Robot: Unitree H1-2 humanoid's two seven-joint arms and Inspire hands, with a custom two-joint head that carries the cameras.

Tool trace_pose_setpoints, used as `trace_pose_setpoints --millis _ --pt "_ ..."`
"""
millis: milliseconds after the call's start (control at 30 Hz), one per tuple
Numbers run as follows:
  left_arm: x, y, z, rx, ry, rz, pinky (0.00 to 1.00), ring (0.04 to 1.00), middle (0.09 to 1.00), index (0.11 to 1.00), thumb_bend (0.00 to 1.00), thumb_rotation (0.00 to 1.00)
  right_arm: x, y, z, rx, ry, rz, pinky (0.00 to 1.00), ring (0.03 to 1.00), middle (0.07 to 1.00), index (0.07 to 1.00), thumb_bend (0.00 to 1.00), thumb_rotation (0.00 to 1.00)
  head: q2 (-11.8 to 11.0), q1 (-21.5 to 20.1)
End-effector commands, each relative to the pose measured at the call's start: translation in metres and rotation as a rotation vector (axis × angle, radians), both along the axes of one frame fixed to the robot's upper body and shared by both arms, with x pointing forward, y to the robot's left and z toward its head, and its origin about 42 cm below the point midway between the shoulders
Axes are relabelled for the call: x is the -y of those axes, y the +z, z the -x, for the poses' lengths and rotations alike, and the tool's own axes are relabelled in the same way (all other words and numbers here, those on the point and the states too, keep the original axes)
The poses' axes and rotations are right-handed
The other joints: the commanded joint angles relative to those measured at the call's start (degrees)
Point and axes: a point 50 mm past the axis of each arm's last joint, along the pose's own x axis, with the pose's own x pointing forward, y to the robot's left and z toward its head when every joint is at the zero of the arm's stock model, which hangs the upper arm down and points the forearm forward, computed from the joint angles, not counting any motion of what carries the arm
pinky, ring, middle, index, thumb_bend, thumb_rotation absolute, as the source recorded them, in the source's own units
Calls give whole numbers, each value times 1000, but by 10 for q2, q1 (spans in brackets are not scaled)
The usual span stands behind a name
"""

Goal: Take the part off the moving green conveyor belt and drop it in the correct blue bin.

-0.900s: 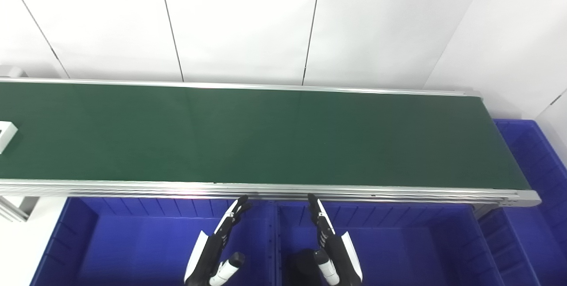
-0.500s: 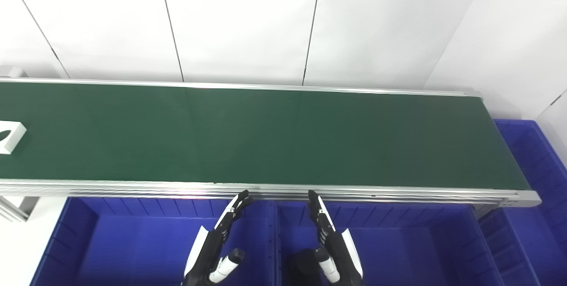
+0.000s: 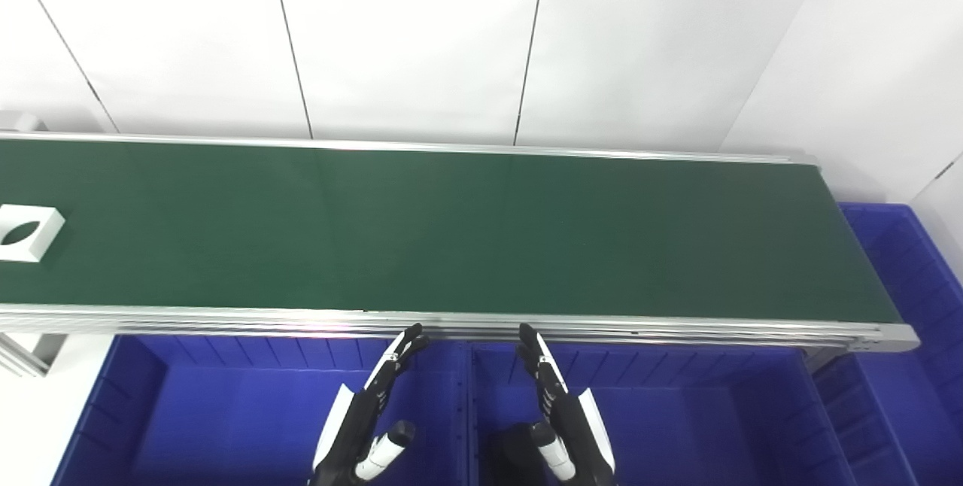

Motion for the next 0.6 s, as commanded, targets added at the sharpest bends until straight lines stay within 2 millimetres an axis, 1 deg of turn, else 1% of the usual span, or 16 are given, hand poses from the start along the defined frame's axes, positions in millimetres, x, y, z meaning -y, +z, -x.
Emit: trace_pose_setpoints --millis 0,567 --pt "4 11 -6 71 -17 24 946 949 909 940 911 1000 -5 11 -4 66 14 -20 967 958 981 988 975 1000 0 1" --pt "3 11 -4 72 -18 21 949 949 912 944 902 1000 -6 12 -3 65 26 -28 957 965 981 977 957 1000 -1 1"
